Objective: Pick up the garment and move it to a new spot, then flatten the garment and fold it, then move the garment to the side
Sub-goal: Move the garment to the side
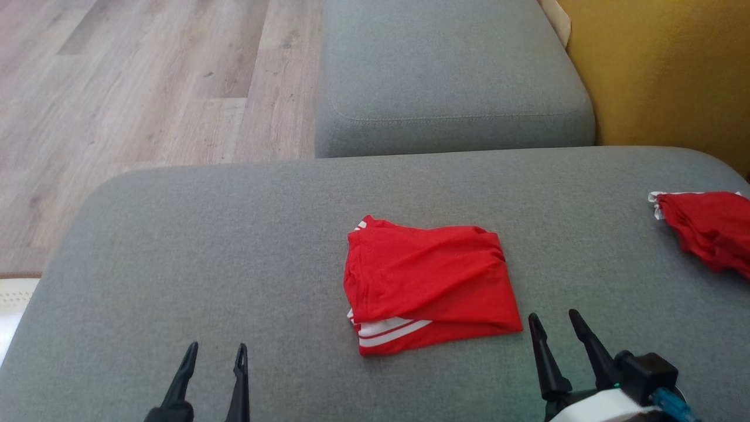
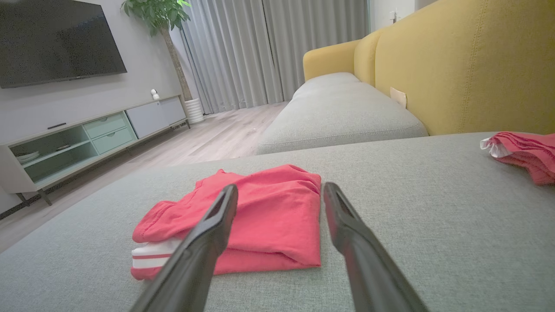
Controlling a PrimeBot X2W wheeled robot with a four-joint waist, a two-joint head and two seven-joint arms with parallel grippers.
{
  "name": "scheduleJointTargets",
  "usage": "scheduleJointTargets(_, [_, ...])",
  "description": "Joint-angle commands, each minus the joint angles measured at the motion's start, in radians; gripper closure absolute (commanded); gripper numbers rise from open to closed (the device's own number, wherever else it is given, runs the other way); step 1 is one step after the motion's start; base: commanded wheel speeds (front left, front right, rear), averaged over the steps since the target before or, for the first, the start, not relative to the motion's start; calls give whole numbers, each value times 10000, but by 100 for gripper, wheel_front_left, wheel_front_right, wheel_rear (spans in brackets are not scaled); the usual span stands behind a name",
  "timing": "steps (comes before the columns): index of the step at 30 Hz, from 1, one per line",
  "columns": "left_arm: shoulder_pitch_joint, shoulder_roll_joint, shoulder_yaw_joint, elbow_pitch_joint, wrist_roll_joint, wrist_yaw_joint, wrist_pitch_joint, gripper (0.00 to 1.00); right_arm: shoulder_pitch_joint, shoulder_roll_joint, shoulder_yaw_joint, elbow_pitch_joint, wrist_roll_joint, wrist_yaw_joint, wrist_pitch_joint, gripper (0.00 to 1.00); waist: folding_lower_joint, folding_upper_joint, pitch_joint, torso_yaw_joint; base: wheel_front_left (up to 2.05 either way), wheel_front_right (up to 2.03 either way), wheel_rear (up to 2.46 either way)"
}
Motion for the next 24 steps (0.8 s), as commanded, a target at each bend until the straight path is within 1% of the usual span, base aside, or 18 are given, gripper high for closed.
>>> scheduleJointTargets(1, [-385,-71,331,-250,112,-37,-122,0,-444,23,183,-295,-71,-9,-135,0,0,0,-10,-17,0,0,0])
scheduleJointTargets(24, [-338,-14,167,-64,142,-89,-122,0,-330,73,244,-307,-123,-9,-135,0,0,0,28,-18,0,0,0])
